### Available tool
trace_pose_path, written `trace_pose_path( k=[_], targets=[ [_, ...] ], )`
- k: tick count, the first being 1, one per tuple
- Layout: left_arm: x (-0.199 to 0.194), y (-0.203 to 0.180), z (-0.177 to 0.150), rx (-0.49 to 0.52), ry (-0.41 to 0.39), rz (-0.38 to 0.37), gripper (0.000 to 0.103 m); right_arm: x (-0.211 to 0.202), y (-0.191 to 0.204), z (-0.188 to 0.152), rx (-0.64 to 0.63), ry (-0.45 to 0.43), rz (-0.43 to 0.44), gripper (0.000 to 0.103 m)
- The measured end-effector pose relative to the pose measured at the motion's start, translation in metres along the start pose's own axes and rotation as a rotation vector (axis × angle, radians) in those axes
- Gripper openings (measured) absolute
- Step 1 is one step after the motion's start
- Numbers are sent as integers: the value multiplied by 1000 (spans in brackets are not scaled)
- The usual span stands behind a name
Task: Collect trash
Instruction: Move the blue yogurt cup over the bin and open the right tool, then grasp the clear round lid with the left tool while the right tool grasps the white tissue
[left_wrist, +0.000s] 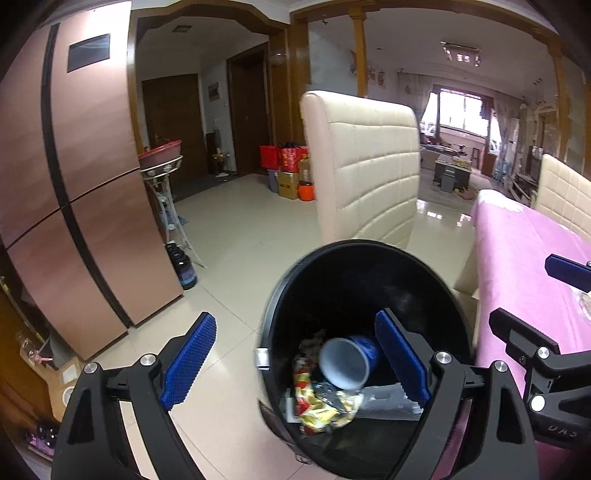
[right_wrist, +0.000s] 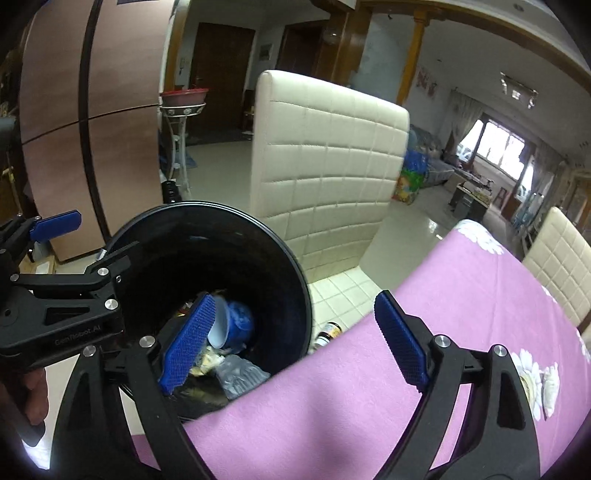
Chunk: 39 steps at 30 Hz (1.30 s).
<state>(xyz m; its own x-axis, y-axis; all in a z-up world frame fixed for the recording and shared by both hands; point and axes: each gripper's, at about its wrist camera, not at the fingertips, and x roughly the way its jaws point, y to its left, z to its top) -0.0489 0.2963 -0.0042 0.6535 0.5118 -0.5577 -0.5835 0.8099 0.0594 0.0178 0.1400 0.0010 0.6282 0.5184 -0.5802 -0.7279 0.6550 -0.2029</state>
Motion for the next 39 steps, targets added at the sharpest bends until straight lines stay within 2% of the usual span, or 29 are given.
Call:
trace_pose_path(
  k=[4, 8, 12, 18, 22, 25, 29, 33, 36, 39],
  targets=[
    [-1, -29, 2, 44, -4, -39, 86, -7, -23, -7, 7, -8, -59, 87],
    [-6, -74, 6, 94, -16, -101, 86, -16, -65, -19, 42, -7, -142, 87],
    [-16, -131, 13, 187, -44, -181, 86, -23, -121, -34, 111, 11, -234, 88],
    [-27, -209, 18, 283, -55, -323, 86, -39, -222, -65, 282, 55, -362, 87],
    [-27, -261, 16, 338, -54, -388, 86, -36, -269, -85, 342, 107, -427, 72],
    [-21, -294, 13, 394, -29, -413, 86, -33, -296, -96, 392, 139, -441, 67],
    [-18, -330, 12, 429, 37, -488, 86, -26, -324, -107, 458, 162, -426, 67],
    [-20, -359, 7, 475, 65, -535, 86, -17, -348, -115, 519, 184, -388, 67],
    [-17, -380, 3, 502, 133, -594, 86, -14, -356, -121, 542, 198, -377, 67],
    [-14, -399, -2, 527, 147, -561, 86, -9, -359, -124, 553, 209, -366, 68]
  ],
)
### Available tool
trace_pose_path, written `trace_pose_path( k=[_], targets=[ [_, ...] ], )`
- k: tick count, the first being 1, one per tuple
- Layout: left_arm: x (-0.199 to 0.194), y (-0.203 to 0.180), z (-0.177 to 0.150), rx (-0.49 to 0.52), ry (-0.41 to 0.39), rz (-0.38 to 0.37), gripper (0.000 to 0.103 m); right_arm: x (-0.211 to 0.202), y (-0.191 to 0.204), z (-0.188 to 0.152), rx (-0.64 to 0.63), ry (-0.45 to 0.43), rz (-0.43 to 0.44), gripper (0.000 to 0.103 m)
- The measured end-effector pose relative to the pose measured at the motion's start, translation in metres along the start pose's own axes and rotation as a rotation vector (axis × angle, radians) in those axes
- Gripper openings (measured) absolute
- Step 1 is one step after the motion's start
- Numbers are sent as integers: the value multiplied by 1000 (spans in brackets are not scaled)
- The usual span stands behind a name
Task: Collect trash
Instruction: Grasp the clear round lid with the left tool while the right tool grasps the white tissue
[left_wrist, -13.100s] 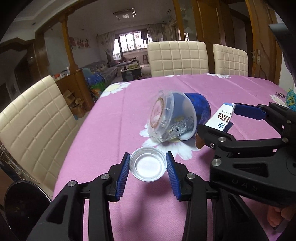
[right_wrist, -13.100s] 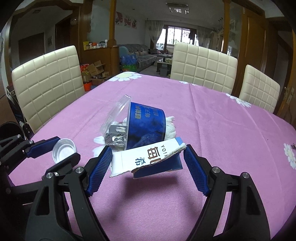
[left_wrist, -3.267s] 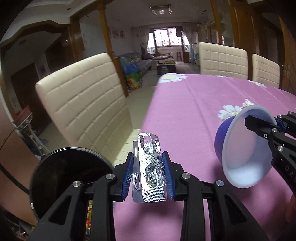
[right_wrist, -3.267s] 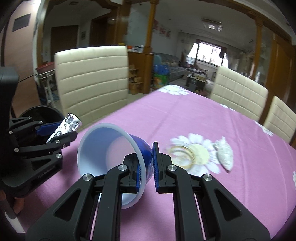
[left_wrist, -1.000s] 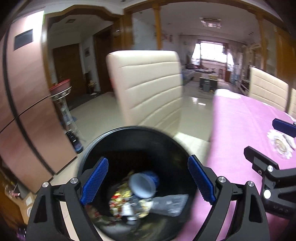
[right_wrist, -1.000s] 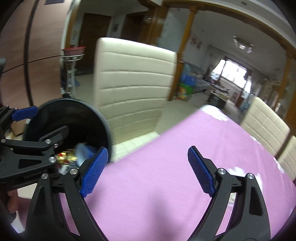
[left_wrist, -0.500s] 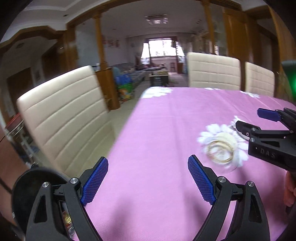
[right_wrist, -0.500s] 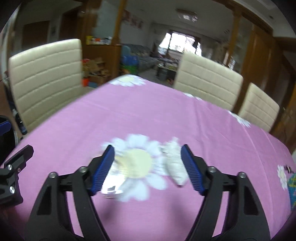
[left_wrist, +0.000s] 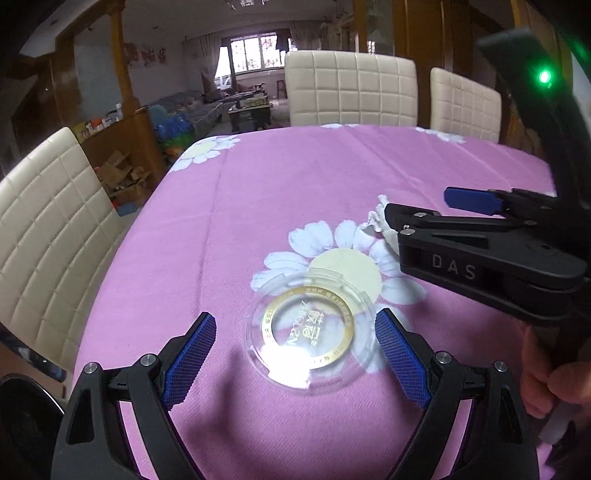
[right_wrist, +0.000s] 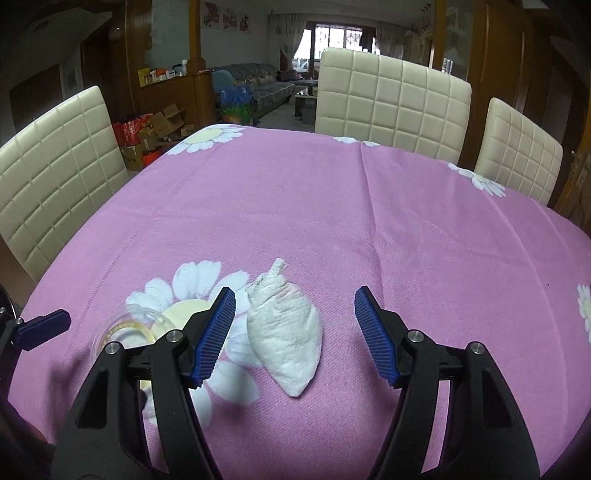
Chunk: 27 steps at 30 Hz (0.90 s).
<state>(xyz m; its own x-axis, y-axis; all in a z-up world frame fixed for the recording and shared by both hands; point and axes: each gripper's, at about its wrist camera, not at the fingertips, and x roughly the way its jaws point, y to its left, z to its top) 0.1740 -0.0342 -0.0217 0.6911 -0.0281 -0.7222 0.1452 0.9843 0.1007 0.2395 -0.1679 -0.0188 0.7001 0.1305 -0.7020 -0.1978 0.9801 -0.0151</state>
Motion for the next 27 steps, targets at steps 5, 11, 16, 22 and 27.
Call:
trace_pose_path(
  k=[5, 11, 16, 22, 27],
  targets=[
    [14, -2, 2, -37, 45, -6, 89, 6, 7, -3, -14, 14, 4, 77],
    [21, 8, 4, -89, 76, -38, 95, 22, 5, -11, -3, 107, -36, 74],
    [23, 13, 4, -125, 87, -66, 95, 23, -4, -16, 44, 130, -7, 61],
    [21, 12, 4, -115, 81, -59, 94, 17, 7, -18, 26, 121, 4, 36],
    [15, 4, 4, -69, 53, -52, 82, 15, 7, -19, 22, 110, 2, 29]
  ],
)
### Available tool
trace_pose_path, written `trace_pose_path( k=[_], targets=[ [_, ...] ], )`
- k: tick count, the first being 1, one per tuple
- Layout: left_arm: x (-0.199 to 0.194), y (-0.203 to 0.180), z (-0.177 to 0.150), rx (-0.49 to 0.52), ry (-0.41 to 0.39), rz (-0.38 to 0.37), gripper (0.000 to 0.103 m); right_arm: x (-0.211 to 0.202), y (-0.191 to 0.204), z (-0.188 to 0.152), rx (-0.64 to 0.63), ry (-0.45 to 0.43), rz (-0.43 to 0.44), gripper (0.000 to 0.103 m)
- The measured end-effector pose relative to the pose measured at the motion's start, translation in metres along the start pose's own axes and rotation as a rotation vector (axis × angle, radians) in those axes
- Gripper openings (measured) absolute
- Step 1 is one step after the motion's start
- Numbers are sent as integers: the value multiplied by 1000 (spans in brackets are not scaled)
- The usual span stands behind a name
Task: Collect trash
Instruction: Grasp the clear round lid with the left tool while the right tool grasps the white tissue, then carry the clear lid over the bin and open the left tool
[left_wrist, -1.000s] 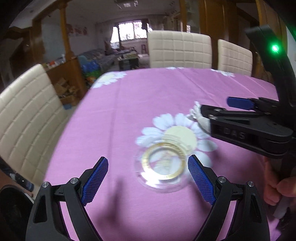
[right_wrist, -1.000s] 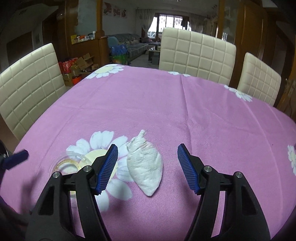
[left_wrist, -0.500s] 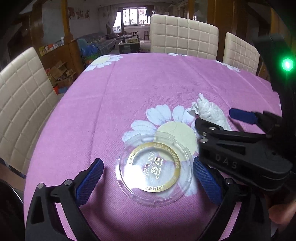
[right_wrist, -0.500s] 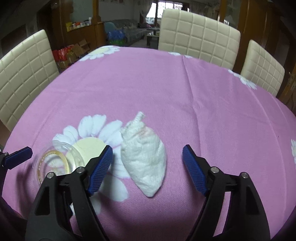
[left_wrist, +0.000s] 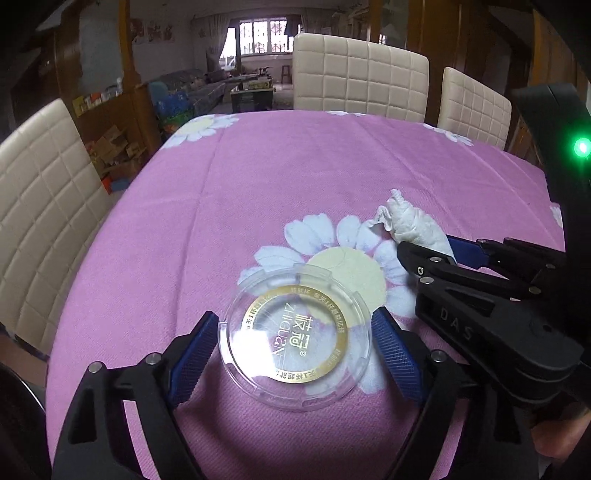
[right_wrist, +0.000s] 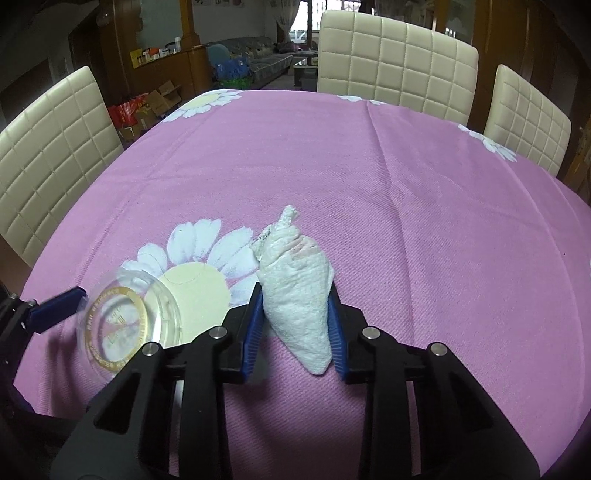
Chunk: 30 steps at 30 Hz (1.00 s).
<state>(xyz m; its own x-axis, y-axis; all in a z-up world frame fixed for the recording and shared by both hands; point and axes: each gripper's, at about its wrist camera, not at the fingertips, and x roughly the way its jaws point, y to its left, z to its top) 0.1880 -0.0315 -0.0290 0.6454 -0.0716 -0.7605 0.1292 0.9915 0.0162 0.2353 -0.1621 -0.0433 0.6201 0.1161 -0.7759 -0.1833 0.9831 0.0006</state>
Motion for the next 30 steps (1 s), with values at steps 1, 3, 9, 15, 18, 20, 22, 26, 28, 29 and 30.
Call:
trace_pose_path(
  k=[1, 3, 9, 15, 18, 20, 22, 26, 28, 29, 30],
  targets=[
    [0, 0, 0, 2, -1, 2, 82, -1, 0, 0, 2, 2, 0, 28],
    [-1, 1, 0, -4, -2, 5, 82, -2, 0, 0, 4, 0, 2, 25],
    [-16, 2, -2, 20, -64, 72, 82, -12, -5, 0, 19, -23, 14, 24],
    [-45, 11, -3, 29, -142, 117, 82, -29, 0, 0, 8, -54, 53, 24],
    [-64, 20, -12, 29, -193, 149, 82, -37, 10, -2, -16, -67, 79, 24],
    [-76, 29, -19, 25, -223, 179, 82, -42, 19, -3, -39, -80, 107, 24],
    [-90, 41, -28, 22, -261, 217, 82, -50, 32, -6, -72, -101, 133, 24],
    [-115, 67, -46, 6, -331, 317, 82, -68, 65, -17, -165, -161, 191, 24],
    [-124, 79, -54, -8, -352, 359, 82, -77, 83, -23, -214, -185, 210, 24],
    [-128, 86, -59, -15, -357, 375, 82, -80, 92, -26, -234, -195, 217, 24],
    [-131, 91, -63, -22, -358, 389, 82, -84, 102, -29, -254, -203, 228, 24]
  ],
)
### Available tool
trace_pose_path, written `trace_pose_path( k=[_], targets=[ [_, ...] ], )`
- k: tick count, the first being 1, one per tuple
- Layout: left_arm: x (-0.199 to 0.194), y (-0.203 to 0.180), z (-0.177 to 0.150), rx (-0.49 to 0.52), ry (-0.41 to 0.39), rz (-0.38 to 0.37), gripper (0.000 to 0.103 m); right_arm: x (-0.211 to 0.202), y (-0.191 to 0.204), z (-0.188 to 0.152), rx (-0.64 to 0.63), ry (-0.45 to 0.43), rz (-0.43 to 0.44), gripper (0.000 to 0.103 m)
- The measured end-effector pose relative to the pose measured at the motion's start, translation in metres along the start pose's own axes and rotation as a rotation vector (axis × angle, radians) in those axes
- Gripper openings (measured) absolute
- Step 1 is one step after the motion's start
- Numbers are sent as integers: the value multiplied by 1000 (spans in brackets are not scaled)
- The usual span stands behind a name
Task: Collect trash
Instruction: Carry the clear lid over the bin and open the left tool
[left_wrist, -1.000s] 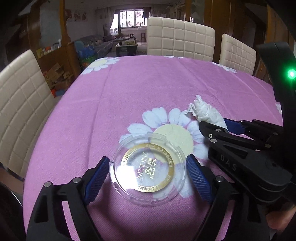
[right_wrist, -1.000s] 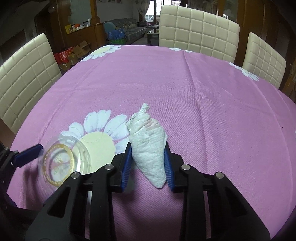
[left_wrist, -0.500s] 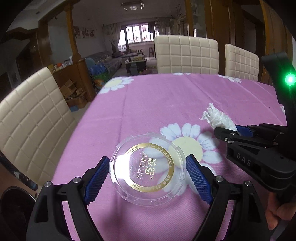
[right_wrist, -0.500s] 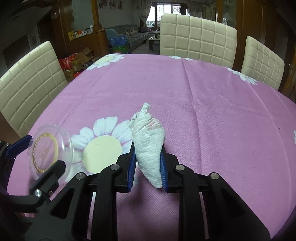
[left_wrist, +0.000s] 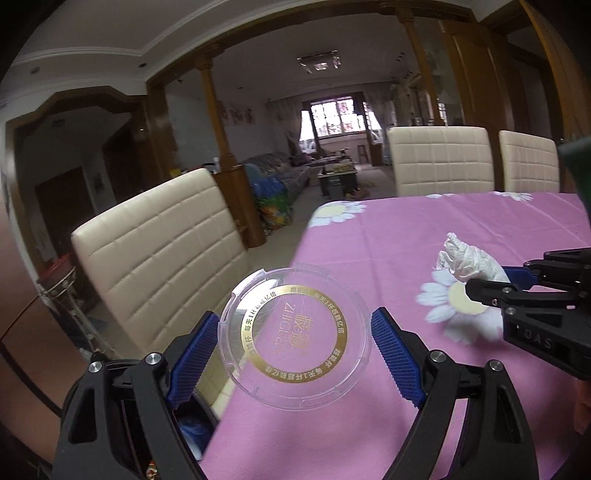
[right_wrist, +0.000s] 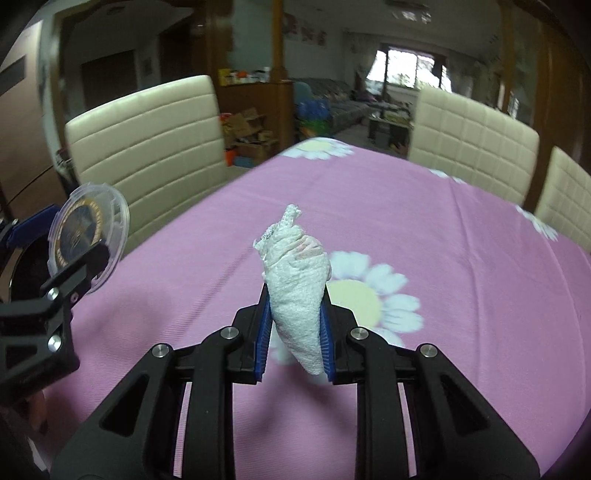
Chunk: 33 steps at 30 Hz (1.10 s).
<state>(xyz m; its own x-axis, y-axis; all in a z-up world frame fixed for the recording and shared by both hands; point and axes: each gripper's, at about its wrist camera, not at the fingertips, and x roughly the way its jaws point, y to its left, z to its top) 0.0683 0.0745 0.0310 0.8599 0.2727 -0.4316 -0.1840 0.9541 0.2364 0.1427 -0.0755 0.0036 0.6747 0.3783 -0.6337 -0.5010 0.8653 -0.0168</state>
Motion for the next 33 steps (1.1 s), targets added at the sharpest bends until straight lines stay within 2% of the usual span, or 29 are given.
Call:
trace_pose_path(
  k=[5, 11, 27, 33],
  targets=[
    [-7, 20, -16, -17, -1, 62, 82, 2, 32, -5, -27, 5, 60, 24],
    [-6, 45, -27, -79, 37, 112, 82, 8, 63, -5, -63, 16, 114, 24],
    [-16, 122, -54, -226, 70, 266, 82, 15, 153, 2, -106, -8, 187, 25],
    [-11, 155, -65, -286, 113, 318, 82, 21, 182, 3, -137, 4, 233, 27]
  ],
)
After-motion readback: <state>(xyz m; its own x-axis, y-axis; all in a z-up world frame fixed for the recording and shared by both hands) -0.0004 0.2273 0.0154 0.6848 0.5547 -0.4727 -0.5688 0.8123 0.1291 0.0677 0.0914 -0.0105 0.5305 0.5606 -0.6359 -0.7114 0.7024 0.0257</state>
